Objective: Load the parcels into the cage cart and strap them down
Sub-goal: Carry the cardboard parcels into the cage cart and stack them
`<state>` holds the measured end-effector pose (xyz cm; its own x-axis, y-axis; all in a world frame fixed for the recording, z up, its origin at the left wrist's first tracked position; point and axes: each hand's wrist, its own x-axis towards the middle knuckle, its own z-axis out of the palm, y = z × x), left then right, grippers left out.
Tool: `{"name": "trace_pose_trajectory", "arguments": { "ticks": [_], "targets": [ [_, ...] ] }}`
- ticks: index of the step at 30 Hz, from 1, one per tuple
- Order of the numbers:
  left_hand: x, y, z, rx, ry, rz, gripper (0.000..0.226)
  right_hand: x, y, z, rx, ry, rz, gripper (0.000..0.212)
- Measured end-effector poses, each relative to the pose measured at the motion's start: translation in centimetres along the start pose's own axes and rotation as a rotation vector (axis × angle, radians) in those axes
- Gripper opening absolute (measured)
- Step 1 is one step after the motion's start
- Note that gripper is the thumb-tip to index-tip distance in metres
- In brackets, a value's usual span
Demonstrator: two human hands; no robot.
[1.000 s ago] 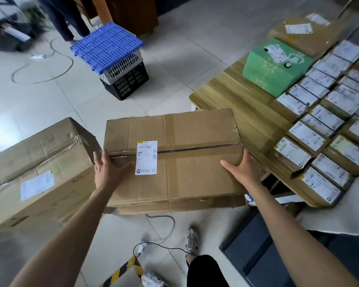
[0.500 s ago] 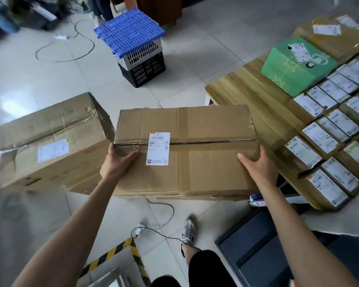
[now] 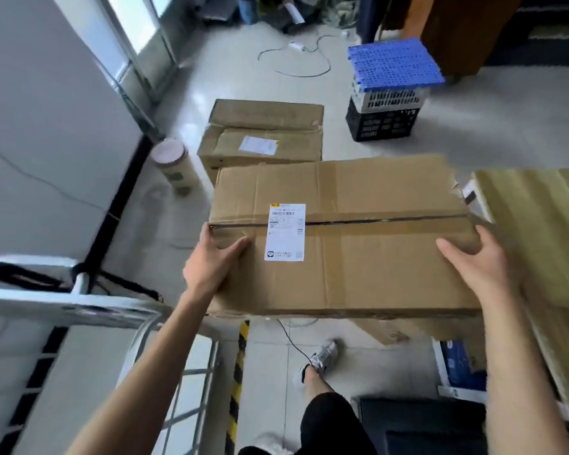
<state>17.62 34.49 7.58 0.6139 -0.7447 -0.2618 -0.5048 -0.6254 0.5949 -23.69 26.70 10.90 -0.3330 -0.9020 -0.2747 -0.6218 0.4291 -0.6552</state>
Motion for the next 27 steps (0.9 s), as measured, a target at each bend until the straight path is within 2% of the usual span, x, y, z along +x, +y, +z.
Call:
{"name": "trace_pose_trajectory", "arguments": {
  "ticks": [4,6,9,12,17,20,23,27],
  "targets": [
    [-6.2,-9.8,-8.4,-0.127,0.196,-0.156,0.084,-6.4,-4.1,6.1,0.052,-0.142,-0.194,0.08],
    [-10.2,-16.0,-12.3,-0.212,0.3,-0.274,0.089,-9.8,-5.8,10.5,0.041,-0.264,-0.271,0.086],
    [-17.0,-25.2,-16.5,-0.279,0.416,-0.486,0.102,-15.9,-8.0,17.1,-0.019,-0.472,-0.385,0.093],
    [-24.5,-32.6,-18.7,-0.314,0.519,-0.69,0.103,-22.1,-9.2,23.4,-0.159,-0.645,-0.514,0.094],
    [-35.9,-41.3,-18.0,-0.444,0.675,-0.956,0.096,-30.7,-9.3,31.6,-0.367,-0.843,-0.685,0.092],
    [-40.6,-44.2,-16.2,-0.496,0.707,-1.088,0.101,-34.7,-8.8,34.4,-0.467,-0.924,-0.781,0.081],
    [-42.9,-45.7,-14.1,-0.513,0.698,-1.177,0.104,-36.8,-8.1,36.4,-0.552,-0.94,-0.843,0.078],
    [-43.2,-46.5,-11.7,-0.576,0.734,-1.19,0.095,-37.3,-8.0,38.0,-0.56,-0.91,-0.893,0.075]
  ]
}}
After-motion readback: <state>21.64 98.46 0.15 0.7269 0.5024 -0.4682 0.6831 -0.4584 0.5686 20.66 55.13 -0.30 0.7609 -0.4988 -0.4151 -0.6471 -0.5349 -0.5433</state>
